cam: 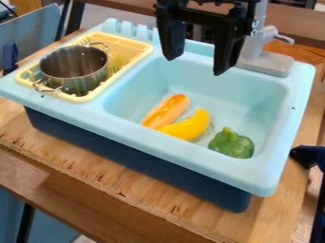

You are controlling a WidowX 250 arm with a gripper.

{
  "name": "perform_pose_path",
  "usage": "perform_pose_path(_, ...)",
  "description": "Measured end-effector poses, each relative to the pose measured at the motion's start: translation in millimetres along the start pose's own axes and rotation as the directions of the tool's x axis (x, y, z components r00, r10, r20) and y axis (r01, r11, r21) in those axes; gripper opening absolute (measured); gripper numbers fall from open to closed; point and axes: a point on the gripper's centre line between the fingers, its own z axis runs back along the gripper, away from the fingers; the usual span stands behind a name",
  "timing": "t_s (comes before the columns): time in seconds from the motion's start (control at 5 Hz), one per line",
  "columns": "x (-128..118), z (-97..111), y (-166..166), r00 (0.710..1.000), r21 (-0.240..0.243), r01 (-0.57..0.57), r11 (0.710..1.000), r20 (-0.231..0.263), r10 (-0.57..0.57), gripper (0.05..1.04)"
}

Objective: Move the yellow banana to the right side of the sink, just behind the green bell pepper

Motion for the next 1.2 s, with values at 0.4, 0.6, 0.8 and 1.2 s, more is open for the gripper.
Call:
perform_pose_path(0.4,2,-17,34,0.999,0.055,-0.039,0.998,-0.023,0.040,1.001)
perform_pose_path(0.6,7,-20,53,1.000,0.100,-0.028,0.995,-0.010,0.029,1.001)
perform_pose_path(0.8,10,-40,57,0.997,0.098,-0.018,0.995,-0.078,0.026,1.001)
perform_pose_path(1.2,32,-70,50,0.999,0.049,-0.004,0.999,-0.050,0.006,1.001)
